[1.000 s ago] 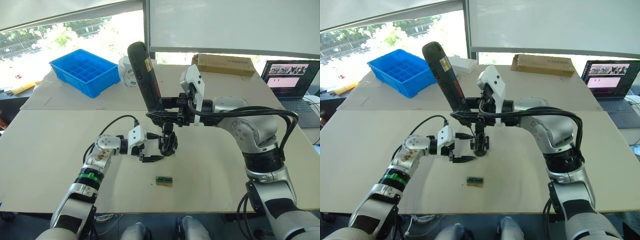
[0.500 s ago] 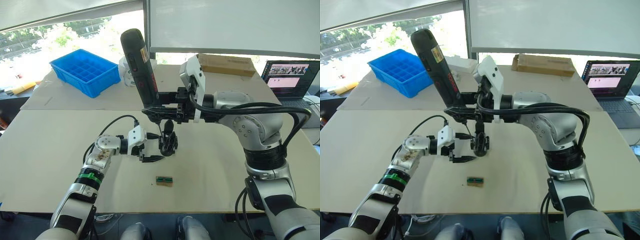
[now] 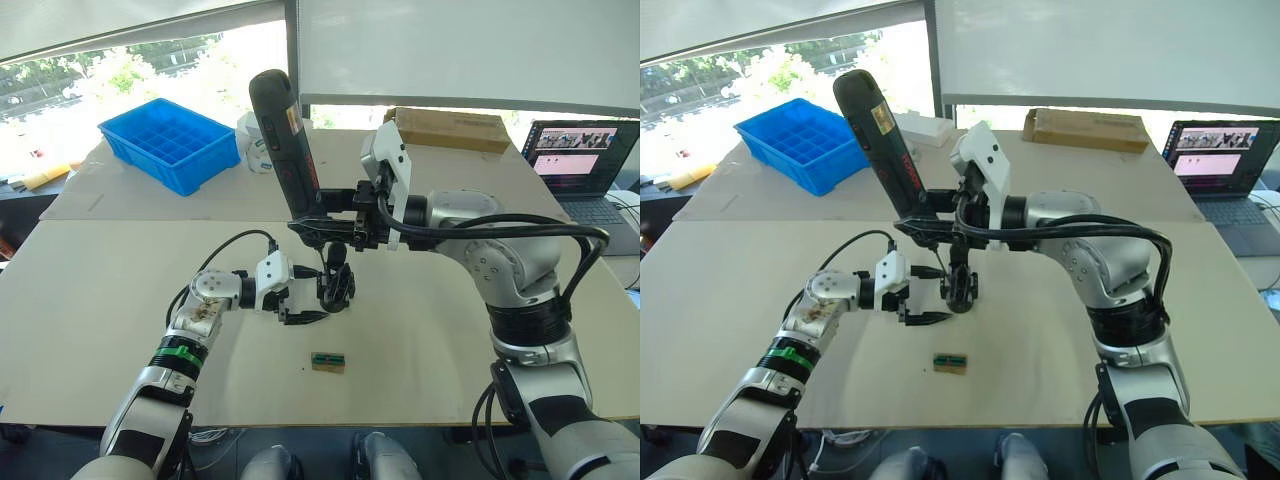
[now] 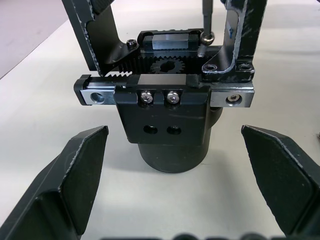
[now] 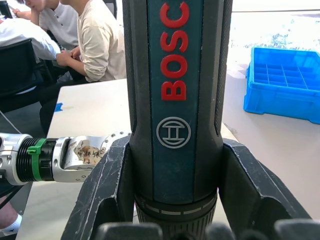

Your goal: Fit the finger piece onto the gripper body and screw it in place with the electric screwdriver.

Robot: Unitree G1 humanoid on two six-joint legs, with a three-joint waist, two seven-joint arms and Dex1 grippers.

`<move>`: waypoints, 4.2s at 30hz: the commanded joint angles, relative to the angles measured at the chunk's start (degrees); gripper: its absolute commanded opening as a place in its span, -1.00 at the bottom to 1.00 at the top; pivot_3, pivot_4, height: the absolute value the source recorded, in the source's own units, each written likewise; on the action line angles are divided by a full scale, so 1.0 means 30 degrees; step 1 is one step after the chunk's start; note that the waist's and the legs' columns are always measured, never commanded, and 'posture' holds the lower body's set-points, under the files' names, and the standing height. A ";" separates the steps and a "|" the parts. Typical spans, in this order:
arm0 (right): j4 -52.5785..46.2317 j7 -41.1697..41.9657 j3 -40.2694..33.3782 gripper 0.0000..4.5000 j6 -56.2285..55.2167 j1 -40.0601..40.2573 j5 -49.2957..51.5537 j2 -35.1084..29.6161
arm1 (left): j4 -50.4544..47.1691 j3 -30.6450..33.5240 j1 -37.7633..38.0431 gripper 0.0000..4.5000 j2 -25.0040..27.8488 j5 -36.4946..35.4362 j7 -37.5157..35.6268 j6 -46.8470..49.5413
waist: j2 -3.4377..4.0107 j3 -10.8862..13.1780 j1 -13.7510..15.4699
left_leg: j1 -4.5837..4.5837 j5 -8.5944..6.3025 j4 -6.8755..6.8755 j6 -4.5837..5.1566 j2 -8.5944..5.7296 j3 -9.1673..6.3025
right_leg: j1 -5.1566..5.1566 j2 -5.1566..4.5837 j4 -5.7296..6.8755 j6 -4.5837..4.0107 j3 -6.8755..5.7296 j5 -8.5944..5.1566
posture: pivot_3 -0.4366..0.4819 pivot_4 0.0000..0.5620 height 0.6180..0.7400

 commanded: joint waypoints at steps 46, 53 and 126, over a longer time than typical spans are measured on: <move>-0.0489 0.0152 -0.0459 -0.14 -0.0777 -0.0308 0.0031 -0.0212 | -0.0012 0.0218 -0.0555 1.00 0.0047 0.0011 0.0088 -0.0384 | 0.0000 0.0000 -0.0001 | 0.0000 0.0000 0.0000 0.0000 0.0000 0.0000 | 0.0000 0.0000 0.0000 0.0000 0.0000 0.0000 | -0.05 -0.47 0.97; -0.0618 0.0068 -0.0531 -0.14 -0.0645 -0.0285 0.0076 0.0044 | 0.0039 0.0213 -0.0536 1.00 0.0059 0.0029 0.0082 -0.0488 | 0.0000 0.0000 0.0001 | -0.0001 0.0000 0.0000 0.0000 0.0000 0.0000 | 0.0000 0.0000 0.0000 0.0000 -0.0001 0.0000 | -0.05 -0.47 0.97; 0.0099 0.2055 -0.0273 -0.14 -0.4081 0.3418 -0.1168 -0.1106 | 0.6154 0.0077 -0.3463 0.25 -0.2488 0.1425 0.0972 -0.1881 | -0.0022 -0.0016 0.0064 | 0.0035 0.0000 0.0006 0.0002 -0.0009 0.0001 | 0.0035 -0.0010 -0.0039 0.0012 0.0010 0.0005 | -0.05 -0.47 0.97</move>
